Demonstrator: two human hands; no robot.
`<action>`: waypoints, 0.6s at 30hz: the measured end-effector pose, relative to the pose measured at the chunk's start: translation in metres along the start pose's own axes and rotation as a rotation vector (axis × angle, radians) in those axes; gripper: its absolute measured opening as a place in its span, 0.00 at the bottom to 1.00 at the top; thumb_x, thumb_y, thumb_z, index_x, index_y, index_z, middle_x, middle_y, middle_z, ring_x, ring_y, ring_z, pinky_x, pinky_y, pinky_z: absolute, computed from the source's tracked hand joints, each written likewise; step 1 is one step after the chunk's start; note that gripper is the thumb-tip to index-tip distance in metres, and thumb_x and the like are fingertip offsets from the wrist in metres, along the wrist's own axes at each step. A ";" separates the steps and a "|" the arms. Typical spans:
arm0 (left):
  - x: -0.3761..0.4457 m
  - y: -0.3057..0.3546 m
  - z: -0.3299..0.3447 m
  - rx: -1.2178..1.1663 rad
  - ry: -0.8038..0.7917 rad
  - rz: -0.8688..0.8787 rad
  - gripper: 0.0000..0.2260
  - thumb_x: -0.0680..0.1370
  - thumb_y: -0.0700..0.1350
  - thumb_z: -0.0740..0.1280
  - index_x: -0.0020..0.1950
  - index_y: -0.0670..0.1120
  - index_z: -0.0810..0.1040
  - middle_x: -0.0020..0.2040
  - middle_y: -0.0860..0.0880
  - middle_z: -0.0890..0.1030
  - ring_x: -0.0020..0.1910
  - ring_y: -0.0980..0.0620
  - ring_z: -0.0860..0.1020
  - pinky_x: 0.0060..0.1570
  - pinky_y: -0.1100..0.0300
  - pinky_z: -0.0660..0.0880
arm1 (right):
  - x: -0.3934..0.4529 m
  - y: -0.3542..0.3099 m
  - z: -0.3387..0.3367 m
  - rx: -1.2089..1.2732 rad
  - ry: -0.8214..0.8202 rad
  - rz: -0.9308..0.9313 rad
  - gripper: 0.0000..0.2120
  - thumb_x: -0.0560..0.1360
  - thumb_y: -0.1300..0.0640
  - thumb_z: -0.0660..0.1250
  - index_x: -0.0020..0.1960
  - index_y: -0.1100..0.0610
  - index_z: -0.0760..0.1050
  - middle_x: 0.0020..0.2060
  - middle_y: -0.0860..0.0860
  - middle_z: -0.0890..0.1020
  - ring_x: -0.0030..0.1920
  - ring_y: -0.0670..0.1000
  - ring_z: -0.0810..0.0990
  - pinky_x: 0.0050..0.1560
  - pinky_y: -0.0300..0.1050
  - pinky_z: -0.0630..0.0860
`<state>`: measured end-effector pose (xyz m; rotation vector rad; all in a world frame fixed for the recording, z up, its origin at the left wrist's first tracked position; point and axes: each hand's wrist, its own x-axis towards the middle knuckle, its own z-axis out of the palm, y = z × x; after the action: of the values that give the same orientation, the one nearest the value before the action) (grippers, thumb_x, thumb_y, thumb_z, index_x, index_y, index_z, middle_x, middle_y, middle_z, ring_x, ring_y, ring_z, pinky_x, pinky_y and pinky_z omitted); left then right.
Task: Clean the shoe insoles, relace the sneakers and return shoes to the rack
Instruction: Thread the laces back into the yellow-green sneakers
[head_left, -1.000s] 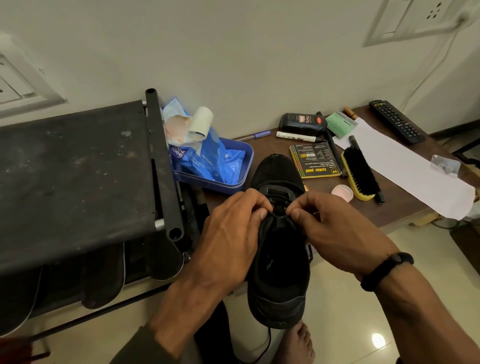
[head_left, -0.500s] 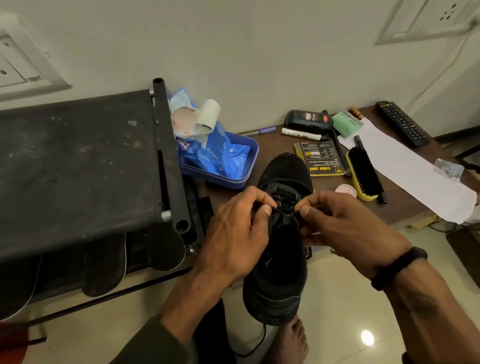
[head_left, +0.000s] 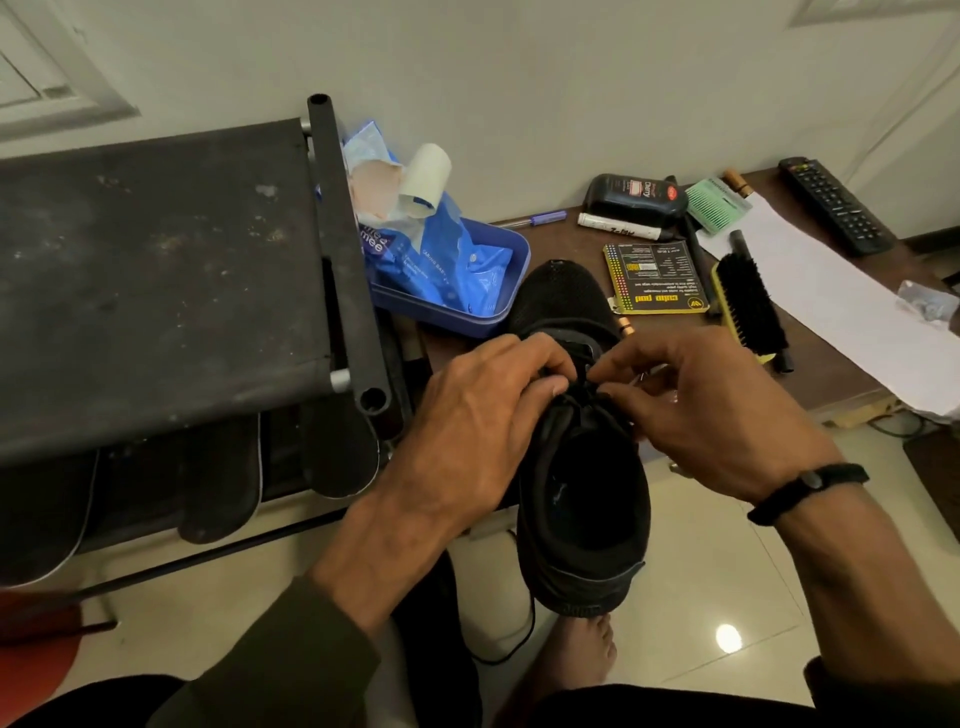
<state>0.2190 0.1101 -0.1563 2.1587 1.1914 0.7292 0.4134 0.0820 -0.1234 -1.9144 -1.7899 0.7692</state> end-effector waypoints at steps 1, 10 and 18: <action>0.000 0.000 0.001 0.008 -0.004 -0.010 0.03 0.83 0.48 0.64 0.54 0.54 0.77 0.47 0.57 0.77 0.48 0.57 0.77 0.49 0.56 0.75 | 0.000 0.001 0.000 -0.002 -0.007 0.007 0.06 0.77 0.56 0.71 0.47 0.44 0.81 0.41 0.41 0.81 0.41 0.43 0.82 0.34 0.38 0.76; -0.003 0.009 0.012 0.042 0.124 -0.108 0.03 0.84 0.46 0.61 0.55 0.53 0.74 0.40 0.57 0.78 0.41 0.59 0.78 0.43 0.55 0.77 | 0.001 0.014 0.006 0.175 0.031 0.102 0.10 0.79 0.61 0.67 0.45 0.46 0.78 0.45 0.47 0.82 0.42 0.49 0.85 0.34 0.44 0.80; 0.002 0.003 0.008 0.024 0.029 -0.068 0.07 0.84 0.46 0.62 0.59 0.57 0.76 0.49 0.56 0.79 0.49 0.57 0.79 0.51 0.55 0.77 | 0.008 -0.002 0.013 -0.069 0.128 0.040 0.10 0.79 0.59 0.67 0.54 0.47 0.84 0.47 0.46 0.83 0.44 0.46 0.82 0.48 0.45 0.82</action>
<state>0.2274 0.1090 -0.1598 2.1226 1.2888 0.7221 0.4039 0.0887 -0.1335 -2.0013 -1.7263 0.5911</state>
